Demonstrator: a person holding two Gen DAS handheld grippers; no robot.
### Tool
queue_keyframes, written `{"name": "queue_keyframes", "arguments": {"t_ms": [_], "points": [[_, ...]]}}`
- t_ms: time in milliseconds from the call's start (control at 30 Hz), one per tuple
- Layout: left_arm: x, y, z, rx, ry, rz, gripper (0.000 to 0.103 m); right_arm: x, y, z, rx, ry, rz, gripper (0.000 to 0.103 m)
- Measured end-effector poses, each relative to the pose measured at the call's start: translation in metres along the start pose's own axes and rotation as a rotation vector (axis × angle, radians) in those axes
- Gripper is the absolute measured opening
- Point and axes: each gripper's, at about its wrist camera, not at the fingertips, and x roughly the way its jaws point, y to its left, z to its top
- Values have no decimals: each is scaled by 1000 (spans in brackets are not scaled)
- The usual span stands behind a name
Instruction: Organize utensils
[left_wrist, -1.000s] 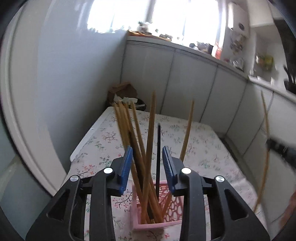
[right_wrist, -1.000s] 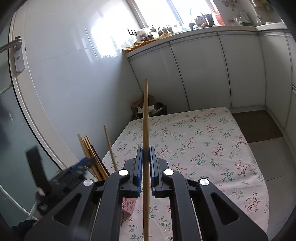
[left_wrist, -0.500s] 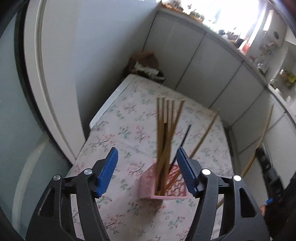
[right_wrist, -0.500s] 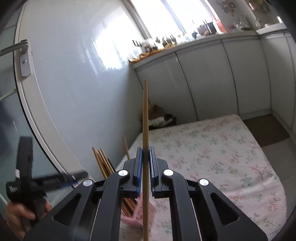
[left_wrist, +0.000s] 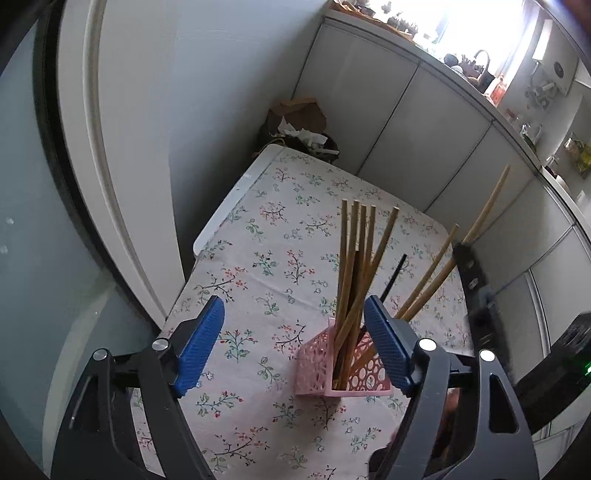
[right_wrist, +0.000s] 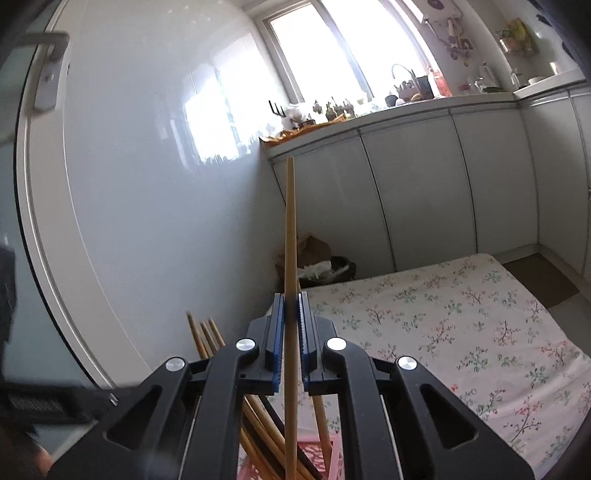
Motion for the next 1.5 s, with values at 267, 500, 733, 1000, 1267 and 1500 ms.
{"name": "queue_keyframes", "arguments": {"t_ms": [267,500,733,1000,1267,1500], "points": [[-1,-1,2,10,-6,0,77,-5,8,-32,-109,124,64,10],[-5,-11,-1,50,-24,11,78,-24,-15,-18,-40,224,57,25],[-16,-39,-23,133,-28,4,81,-75,-37,7,-3,317,4,37],[-84,-69,-100,232,-91,56,96,-178,-44,18,1,386,10,72],[-178,-98,-147,307,-208,104,96,-286,-34,29,-21,338,7,91],[-234,-118,-169,366,-283,98,96,-347,-20,46,-13,304,30,96]]}}
